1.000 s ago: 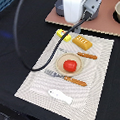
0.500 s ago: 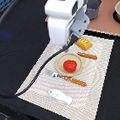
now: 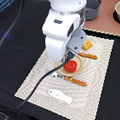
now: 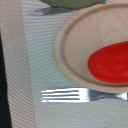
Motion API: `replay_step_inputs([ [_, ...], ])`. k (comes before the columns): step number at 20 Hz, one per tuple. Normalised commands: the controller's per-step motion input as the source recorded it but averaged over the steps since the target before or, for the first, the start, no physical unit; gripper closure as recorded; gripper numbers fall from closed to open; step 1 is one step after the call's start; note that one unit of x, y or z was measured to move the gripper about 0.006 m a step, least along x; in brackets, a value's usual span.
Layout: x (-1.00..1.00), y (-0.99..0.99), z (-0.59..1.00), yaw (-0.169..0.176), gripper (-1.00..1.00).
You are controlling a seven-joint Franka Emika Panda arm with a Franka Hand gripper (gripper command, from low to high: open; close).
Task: Interact with the objects in diverse but meaningful ways.
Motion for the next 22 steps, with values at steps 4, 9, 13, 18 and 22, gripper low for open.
replay_step_inputs([
  [4,0.37,-0.03,-0.40,0.000,-1.00],
  [9,0.28,-0.02,-0.43,0.000,-1.00],
  [13,0.11,-0.05,-0.51,0.000,-1.00],
  [18,0.05,-0.05,-0.49,0.000,1.00],
  [22,0.01,-0.08,-0.45,0.000,1.00],
])
